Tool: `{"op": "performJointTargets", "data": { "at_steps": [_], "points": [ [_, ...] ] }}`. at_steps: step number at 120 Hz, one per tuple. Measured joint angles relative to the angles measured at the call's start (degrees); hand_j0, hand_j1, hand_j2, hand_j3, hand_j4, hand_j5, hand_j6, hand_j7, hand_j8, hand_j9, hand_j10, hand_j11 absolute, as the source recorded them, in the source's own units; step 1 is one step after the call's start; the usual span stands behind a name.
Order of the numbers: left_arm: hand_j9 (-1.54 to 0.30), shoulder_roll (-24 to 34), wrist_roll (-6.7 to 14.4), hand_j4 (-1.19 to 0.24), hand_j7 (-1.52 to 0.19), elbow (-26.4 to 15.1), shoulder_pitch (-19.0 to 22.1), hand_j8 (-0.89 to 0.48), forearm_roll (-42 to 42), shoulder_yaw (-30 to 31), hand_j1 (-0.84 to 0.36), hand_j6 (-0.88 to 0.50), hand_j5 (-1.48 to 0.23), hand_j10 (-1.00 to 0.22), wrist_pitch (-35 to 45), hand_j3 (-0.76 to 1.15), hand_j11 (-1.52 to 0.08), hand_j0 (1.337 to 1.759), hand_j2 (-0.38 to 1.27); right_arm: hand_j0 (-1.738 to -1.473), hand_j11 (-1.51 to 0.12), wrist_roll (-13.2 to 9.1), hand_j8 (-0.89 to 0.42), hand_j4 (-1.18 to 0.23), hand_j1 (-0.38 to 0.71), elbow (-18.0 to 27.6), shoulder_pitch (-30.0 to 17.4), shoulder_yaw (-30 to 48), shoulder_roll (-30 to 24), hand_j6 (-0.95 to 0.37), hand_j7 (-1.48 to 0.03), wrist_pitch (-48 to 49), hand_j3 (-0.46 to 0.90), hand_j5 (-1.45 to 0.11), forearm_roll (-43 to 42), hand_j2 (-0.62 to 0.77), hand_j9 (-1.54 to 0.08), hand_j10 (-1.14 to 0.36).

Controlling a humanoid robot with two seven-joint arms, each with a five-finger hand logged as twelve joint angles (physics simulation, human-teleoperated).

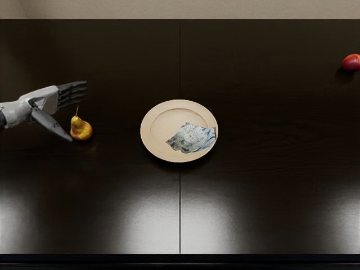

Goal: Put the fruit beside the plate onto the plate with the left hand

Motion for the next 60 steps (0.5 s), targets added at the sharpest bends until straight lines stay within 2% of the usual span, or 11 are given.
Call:
{"op": "performJointTargets", "data": {
  "at_steps": [23,31,60],
  "points": [
    [-0.02,-2.4,-0.5,-0.02,-0.02,2.7,1.1,-0.02,0.2,0.4,0.33,-0.02,-0.02,-0.02,1.1,0.00,-0.02,1.658,0.01,-1.658,0.00,0.0,0.00,0.00,-0.35,0.0,0.0,0.0,0.0,0.00,0.00,0.0,0.00,0.00,0.0,0.00,0.00,0.00],
    [-0.02,-3.0,-1.0,-0.02,-0.02,3.1,2.2,-0.02,0.4,0.5,0.33,-0.02,-0.03,-0.02,2.8,0.00,-0.02,1.658,0.01,-1.658,0.00,0.0,0.00,0.00,-0.35,0.0,0.0,0.0,0.0,0.00,0.00,0.0,0.00,0.00,0.0,0.00,0.00,0.00],
    [-0.03,-3.4,-2.0,-0.02,-0.03,4.2,2.3,-0.02,0.7,1.1,0.33,-0.02,-0.03,-0.02,5.1,0.00,-0.03,1.658,0.01,-1.658,0.00,0.0,0.00,0.00,-0.35,0.0,0.0,0.0,0.0,0.00,0.00,0.0,0.00,0.00,0.0,0.00,0.00,0.00]
  ]
}}
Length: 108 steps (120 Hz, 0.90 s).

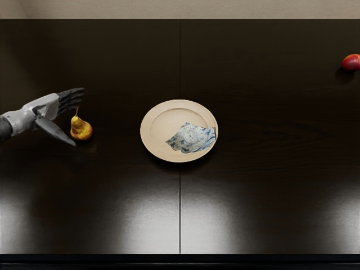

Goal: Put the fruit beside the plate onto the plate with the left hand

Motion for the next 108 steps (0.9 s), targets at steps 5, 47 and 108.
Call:
{"op": "performJointTargets", "data": {
  "at_steps": [5,47,108],
  "points": [
    [-0.03,-0.5,-0.3,-0.02,-0.03,0.1,0.0,-0.02,0.0,0.5,0.33,-0.02,-0.03,-0.02,0.3,0.00,-0.03,1.658,0.01,-1.658,0.00,0.0,0.00,0.00,-0.35,0.0,0.0,0.0,0.0,0.00,0.00,0.0,0.00,0.00,0.0,0.00,0.00,0.00],
    [-0.07,-1.3,-3.6,-0.06,-0.07,-0.1,0.0,-0.06,0.0,3.3,0.28,-0.06,-0.07,-0.06,3.6,0.00,-0.07,1.658,0.01,-1.658,0.00,0.0,0.00,0.00,-0.35,0.0,0.0,0.0,0.0,0.00,0.00,0.0,0.00,0.00,0.0,0.00,0.00,0.00],
    [-0.16,-1.4,-5.6,-0.13,-0.16,-0.5,1.2,-0.13,0.0,4.3,0.20,-0.13,-0.16,-0.13,5.4,0.00,-0.16,1.658,0.03,-1.658,0.00,0.0,0.00,0.00,-0.35,0.0,0.0,0.0,0.0,0.00,0.00,0.0,0.00,0.00,0.0,0.00,0.00,0.00]
  ]
}}
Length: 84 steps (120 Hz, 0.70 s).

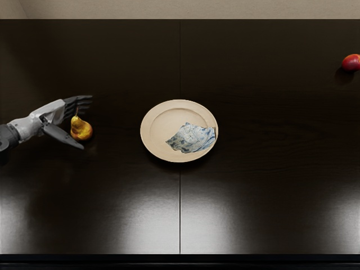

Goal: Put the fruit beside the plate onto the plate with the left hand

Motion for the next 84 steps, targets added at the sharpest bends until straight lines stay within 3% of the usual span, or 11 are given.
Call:
{"op": "performJointTargets", "data": {
  "at_steps": [26,84],
  "points": [
    [-0.24,0.1,-0.4,-0.19,-0.24,-0.2,0.1,-0.19,0.1,0.1,0.13,-0.19,-0.24,-0.18,0.1,0.00,-0.24,1.658,0.04,-1.658,0.00,0.0,0.00,0.00,-0.35,0.0,0.0,0.0,0.0,0.00,0.00,0.0,0.00,0.00,0.0,0.00,0.00,0.00],
    [-0.62,0.5,-1.8,-0.48,-0.62,-1.4,-0.1,-0.47,0.2,4.0,-0.22,-0.49,-0.62,-0.46,1.2,0.00,-0.62,1.658,0.10,-1.658,0.00,0.0,0.00,0.00,-0.35,0.0,0.0,0.0,0.0,0.00,0.00,0.0,0.00,0.00,0.0,0.00,0.00,0.00]
  ]
}}
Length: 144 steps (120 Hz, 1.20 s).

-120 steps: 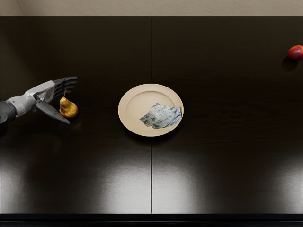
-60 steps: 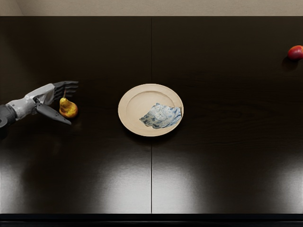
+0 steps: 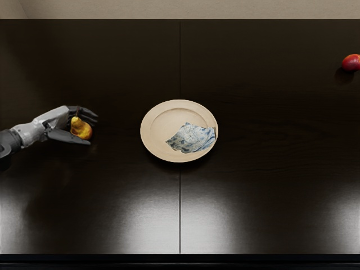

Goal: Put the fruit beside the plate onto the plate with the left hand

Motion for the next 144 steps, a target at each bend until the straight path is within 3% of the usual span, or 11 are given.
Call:
{"op": "performJointTargets", "data": {
  "at_steps": [15,31,58,92,114,130,144],
  "points": [
    [-0.70,0.0,0.0,-0.55,-0.69,-0.1,0.0,-0.54,0.0,0.2,-0.29,-0.55,-0.69,-0.51,0.0,0.00,-0.70,1.658,0.12,-1.658,0.00,0.0,0.00,0.00,-0.35,0.0,0.0,0.0,0.0,0.00,0.00,0.0,0.00,0.00,0.0,0.00,0.00,0.00],
    [-0.75,0.2,0.0,-0.58,-0.74,-0.4,-0.1,-0.49,0.0,0.4,-0.37,-0.58,-0.74,-0.48,0.0,0.00,-0.75,1.658,0.15,-1.658,0.00,0.0,0.00,0.00,-0.35,0.0,0.0,0.0,0.0,0.00,0.00,0.0,0.00,0.00,0.0,0.00,0.00,0.00],
    [-0.79,1.1,0.0,-0.60,-0.79,-2.4,-0.4,-0.55,0.1,0.5,-0.39,-0.60,-0.79,-0.51,-0.1,0.00,-0.78,1.658,0.14,-1.658,0.00,0.0,0.00,0.00,-0.35,0.0,0.0,0.0,0.0,0.00,0.00,0.0,0.00,0.00,0.0,0.00,0.00,0.00],
    [-0.83,3.3,0.0,-0.63,-0.82,-7.4,-1.5,-0.56,0.1,0.5,-0.41,-0.63,-0.82,-0.50,-0.1,0.00,-0.82,1.658,0.14,-1.658,0.00,0.0,0.00,0.00,-0.35,0.0,0.1,0.0,0.0,0.00,0.00,0.0,0.00,0.00,0.0,0.00,0.00,0.00],
    [-0.85,6.8,0.0,-0.64,-0.84,-13.1,-3.3,-0.56,0.1,0.5,-0.42,-0.64,-0.84,-0.49,-0.1,0.00,-0.84,1.658,0.13,-1.658,0.00,0.0,0.00,0.00,-0.35,-0.2,0.1,0.0,0.0,0.00,0.00,0.0,0.00,0.00,0.0,0.00,0.00,0.00],
    [-0.85,7.7,1.3,-0.64,-0.86,-17.3,-5.9,-0.55,0.2,0.5,-0.41,-0.64,-0.86,-0.49,-0.1,0.00,-0.85,1.657,0.12,-1.658,0.00,0.0,0.00,0.00,-0.35,-0.4,0.1,0.0,0.0,0.00,0.00,0.0,0.00,0.00,0.0,0.00,0.00,0.00],
    [-0.85,7.5,4.0,-0.64,-0.87,-20.9,-8.1,-0.55,0.2,0.3,-0.41,-0.64,-0.87,-0.49,-0.1,0.00,-0.85,1.657,0.12,-1.658,0.00,0.0,0.00,0.00,-0.35,-0.5,0.1,0.1,0.0,0.00,0.00,0.0,0.00,0.00,0.0,0.00,0.00,0.00]
  ]
}}
